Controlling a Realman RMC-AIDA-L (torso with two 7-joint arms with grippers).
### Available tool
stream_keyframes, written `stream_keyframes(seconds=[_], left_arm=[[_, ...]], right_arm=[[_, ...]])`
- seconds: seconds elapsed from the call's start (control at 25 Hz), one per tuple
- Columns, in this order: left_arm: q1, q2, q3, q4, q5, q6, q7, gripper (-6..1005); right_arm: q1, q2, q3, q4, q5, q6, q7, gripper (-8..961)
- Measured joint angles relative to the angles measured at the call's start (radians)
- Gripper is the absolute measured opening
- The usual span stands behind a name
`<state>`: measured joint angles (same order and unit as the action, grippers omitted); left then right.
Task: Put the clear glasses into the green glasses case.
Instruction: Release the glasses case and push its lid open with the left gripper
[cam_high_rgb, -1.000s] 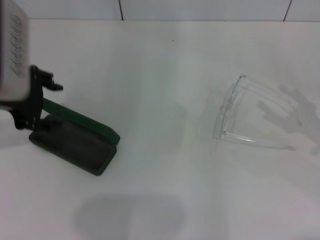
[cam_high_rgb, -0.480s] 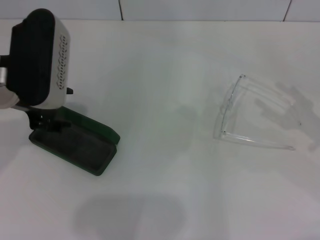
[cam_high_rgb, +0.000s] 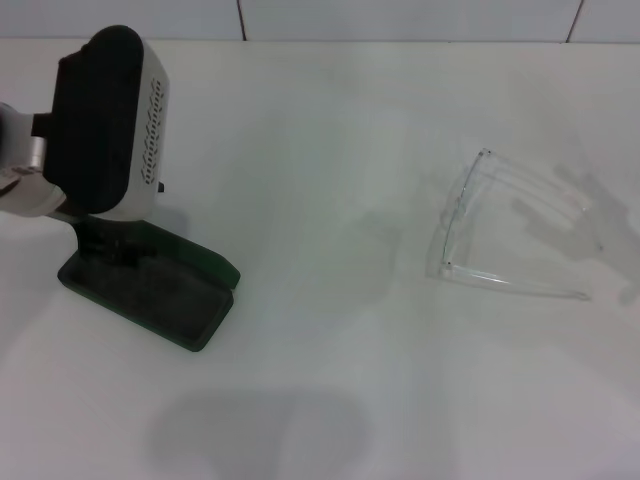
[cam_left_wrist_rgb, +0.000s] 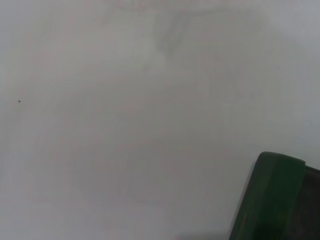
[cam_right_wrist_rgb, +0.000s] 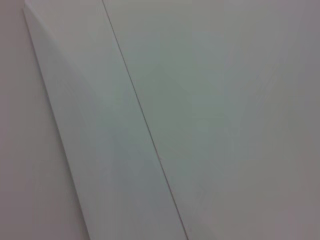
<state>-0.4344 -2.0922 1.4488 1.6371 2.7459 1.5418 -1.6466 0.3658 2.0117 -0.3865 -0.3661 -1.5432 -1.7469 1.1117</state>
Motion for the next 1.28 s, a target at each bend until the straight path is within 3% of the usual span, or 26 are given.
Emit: stream_keyframes(seconds=[1.28], left_arm=[[0.003, 0.002, 0.048, -0.041, 0.034, -0.032, -0.027, 641]], right_arm=[[-0.012, 0.004, 0.000, 0.017, -0.006, -0.011, -0.004, 869]])
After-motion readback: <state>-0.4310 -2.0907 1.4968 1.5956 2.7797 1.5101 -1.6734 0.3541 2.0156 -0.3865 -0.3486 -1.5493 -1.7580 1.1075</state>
